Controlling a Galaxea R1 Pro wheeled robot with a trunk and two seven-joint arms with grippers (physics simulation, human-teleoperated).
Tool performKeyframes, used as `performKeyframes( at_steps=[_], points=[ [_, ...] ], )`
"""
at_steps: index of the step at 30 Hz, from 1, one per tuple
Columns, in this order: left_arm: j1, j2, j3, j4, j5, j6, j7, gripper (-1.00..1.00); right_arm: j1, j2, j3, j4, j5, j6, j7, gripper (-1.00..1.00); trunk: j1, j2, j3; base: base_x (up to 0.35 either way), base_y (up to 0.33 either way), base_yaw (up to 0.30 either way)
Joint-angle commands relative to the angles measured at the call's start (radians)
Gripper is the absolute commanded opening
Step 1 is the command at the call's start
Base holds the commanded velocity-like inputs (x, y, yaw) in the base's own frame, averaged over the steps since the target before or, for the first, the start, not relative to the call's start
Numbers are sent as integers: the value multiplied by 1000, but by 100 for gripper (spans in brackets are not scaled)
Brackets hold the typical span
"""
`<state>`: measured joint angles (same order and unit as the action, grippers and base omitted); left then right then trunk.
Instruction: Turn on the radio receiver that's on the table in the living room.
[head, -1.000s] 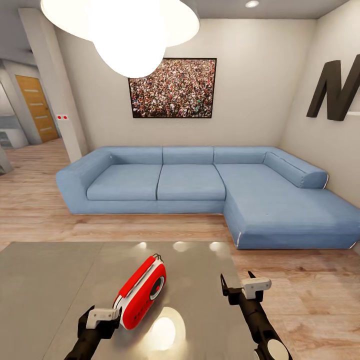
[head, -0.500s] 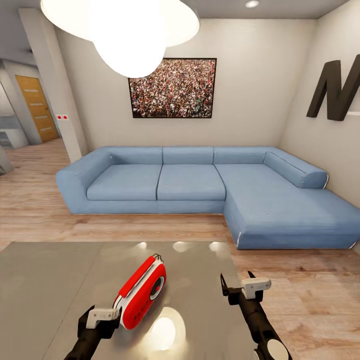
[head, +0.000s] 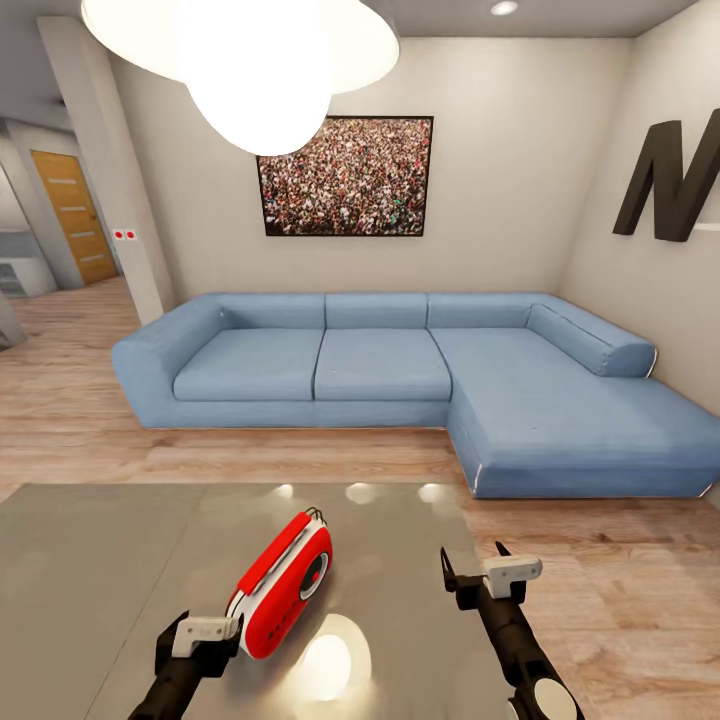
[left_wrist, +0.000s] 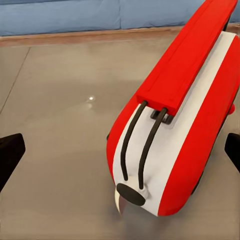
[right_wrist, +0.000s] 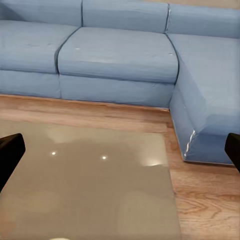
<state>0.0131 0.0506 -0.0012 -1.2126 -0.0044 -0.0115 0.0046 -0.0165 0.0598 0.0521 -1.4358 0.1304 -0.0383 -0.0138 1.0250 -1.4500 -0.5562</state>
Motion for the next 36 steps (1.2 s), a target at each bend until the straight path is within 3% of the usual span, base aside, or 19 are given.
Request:
performKeyframes(
  at_steps=[1,13,36],
  points=[
    [0,0,1,0,0,1,0,100,0,0,0,0,0,0,0,100,0,0,0,0,0,0],
    [0,-16,3,1,0,5,0,100,1,0,0,0,0,0,0,100,0,0,0,0,0,0],
    [0,-17,3,2,0,5,0,100,0,-1,2,0,0,-8,3,100,0,0,0,0,0,0]
  ],
)
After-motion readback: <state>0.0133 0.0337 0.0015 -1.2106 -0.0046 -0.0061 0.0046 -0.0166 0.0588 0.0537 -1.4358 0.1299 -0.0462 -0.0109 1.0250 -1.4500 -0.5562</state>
